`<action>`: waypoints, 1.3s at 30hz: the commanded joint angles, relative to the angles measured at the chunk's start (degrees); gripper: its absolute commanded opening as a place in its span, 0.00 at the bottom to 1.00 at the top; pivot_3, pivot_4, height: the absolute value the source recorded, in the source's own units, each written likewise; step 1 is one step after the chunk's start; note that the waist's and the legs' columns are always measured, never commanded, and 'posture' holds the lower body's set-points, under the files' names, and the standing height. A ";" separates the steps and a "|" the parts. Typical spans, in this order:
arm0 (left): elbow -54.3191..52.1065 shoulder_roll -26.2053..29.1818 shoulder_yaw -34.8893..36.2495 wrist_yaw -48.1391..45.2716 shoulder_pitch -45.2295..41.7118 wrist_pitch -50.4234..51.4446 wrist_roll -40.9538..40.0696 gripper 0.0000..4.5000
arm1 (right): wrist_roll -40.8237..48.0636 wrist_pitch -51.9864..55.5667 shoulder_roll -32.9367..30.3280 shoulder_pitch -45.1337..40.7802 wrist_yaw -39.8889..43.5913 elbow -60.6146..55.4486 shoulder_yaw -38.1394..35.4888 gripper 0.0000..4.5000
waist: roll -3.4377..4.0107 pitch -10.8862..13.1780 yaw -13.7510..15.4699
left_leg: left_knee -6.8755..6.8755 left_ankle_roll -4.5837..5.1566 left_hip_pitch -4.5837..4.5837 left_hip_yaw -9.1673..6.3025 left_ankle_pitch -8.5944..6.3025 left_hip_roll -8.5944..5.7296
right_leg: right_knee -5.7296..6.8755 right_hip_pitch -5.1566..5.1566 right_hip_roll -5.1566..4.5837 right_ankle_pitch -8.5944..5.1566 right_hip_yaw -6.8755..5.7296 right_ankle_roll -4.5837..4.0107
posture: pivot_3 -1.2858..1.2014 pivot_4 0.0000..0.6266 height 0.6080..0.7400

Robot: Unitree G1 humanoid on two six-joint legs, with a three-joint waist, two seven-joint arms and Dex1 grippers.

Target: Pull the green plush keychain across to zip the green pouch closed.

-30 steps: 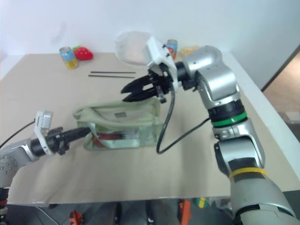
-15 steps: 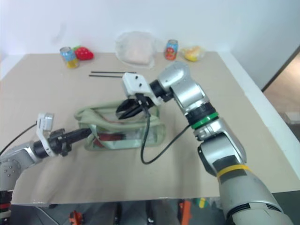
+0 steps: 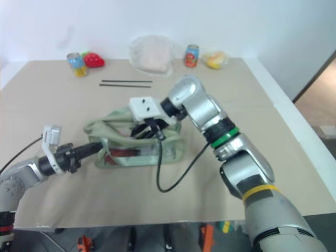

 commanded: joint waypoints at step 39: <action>1.49 -2.07 -0.53 2.29 -0.44 0.20 1.80 0.00 | -10.45 -6.83 7.50 -1.20 -3.22 4.09 0.08 0.01 | 0.00 -0.01 -0.05 | -0.01 0.00 -0.02 0.00 0.00 0.06 | 0.01 -0.03 0.07 0.00 0.00 -0.01 | 0.52 0.24 1.00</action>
